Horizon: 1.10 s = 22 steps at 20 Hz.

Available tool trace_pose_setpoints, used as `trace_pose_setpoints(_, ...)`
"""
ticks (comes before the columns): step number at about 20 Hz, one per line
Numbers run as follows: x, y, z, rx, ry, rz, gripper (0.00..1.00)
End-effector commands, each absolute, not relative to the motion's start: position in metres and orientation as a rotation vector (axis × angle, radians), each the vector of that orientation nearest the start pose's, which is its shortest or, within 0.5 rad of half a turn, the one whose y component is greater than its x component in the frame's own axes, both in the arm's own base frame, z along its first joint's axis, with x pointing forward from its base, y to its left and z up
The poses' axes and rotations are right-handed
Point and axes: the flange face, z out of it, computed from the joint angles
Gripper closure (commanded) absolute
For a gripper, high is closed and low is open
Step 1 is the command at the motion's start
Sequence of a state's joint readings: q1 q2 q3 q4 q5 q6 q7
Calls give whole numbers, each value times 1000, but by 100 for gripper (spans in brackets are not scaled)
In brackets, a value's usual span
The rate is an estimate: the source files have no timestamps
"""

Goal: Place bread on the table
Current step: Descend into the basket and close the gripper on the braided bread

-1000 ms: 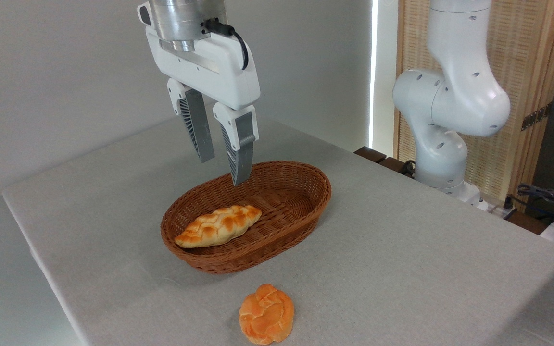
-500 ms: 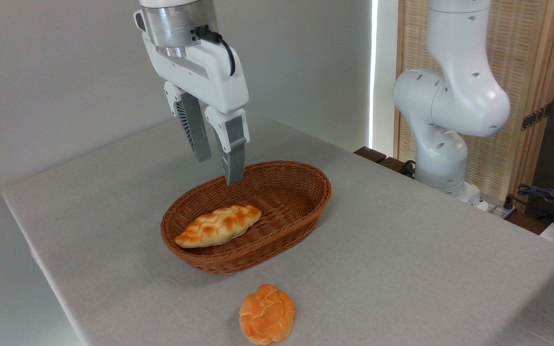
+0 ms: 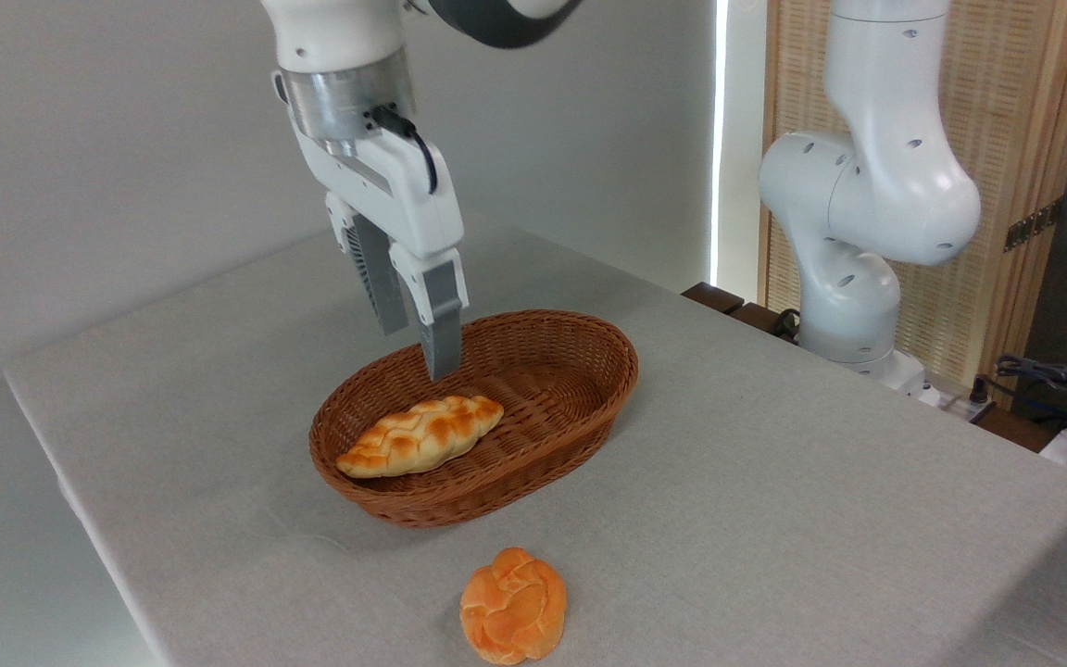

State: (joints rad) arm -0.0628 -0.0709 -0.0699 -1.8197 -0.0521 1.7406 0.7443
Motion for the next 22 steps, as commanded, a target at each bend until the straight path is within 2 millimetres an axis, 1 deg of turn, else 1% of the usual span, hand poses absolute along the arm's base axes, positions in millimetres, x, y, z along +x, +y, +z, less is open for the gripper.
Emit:
trace_pose_setpoints(1,512,-86,531,-2850,1365,-80,0)
trace_pose_setpoints(2,511,-89,527,-2847,1368,-87,0)
trace_pose_setpoints(3,510,-91,516,-2848,1372,-85,0)
trace_pose_setpoints(4,510,-92,511,-2849,1378,-82,0)
trace_pose_setpoints(5,508,-98,499,-2848,1391,-71,0)
trace_pose_setpoints(7,505,-106,484,-2839,1412,-66,0)
trace_pose_setpoints(8,503,-110,479,-2834,1424,-71,0)
trace_pose_setpoints(10,500,-118,461,-2824,1438,-95,0)
trace_pose_setpoints(12,499,-118,453,-2824,1436,-107,0)
trace_pose_setpoints(17,503,-121,442,-2848,1429,-129,0)
trace_pose_setpoints(19,503,-124,439,-2843,1435,-138,0)
trace_pose_setpoints(20,502,-130,436,-2833,1451,-147,0)
trace_pose_setpoints(22,502,-130,430,-2835,1453,-133,0)
